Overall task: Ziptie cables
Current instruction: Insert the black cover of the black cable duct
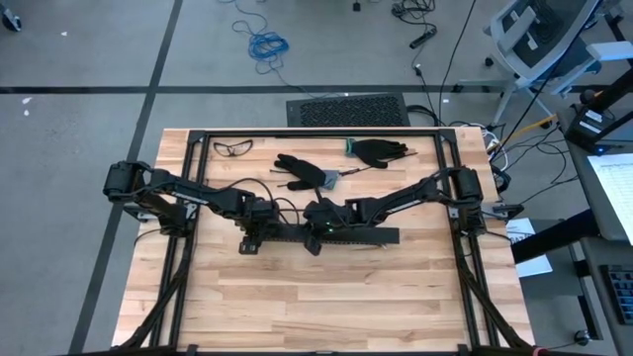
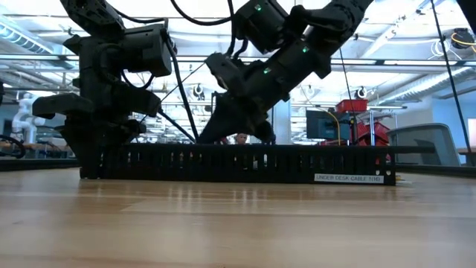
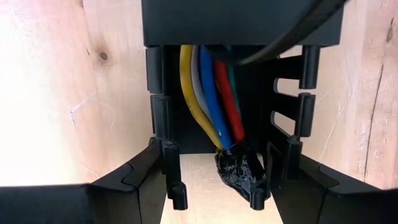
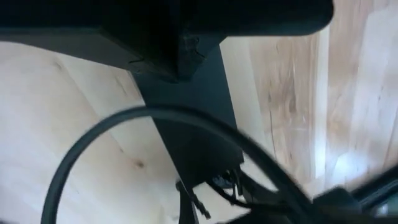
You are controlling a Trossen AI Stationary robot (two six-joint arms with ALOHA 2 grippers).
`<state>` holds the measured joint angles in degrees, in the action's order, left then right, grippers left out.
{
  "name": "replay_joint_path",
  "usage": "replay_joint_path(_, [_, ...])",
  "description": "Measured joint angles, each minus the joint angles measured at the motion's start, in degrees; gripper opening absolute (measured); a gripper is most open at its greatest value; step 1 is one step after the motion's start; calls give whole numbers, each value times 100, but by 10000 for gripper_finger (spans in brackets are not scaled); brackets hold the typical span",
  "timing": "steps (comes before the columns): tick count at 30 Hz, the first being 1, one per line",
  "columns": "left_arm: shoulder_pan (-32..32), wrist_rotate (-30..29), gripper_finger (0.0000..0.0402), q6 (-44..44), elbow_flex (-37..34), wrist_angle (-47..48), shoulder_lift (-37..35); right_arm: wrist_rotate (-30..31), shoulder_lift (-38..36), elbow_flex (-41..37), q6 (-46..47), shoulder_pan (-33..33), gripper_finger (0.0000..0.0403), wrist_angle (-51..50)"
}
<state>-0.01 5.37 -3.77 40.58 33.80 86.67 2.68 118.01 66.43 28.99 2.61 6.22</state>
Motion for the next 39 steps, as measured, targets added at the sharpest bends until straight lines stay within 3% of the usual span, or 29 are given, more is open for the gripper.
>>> replay_joint_path(10, [0, -2, 231, 26, 2, 0, 0, -107, 258, 421, 16, -35, 0, -110])
replay_joint_path(22, [-2, -56, 231, 37, 29, -166, -2, -125, -909, 352, -405, -26, 0, -2051])
replay_joint_path(39, [-2, -72, 231, 131, 11, -201, -2, -80, -589, 452, -440, -2, 0, -1669])
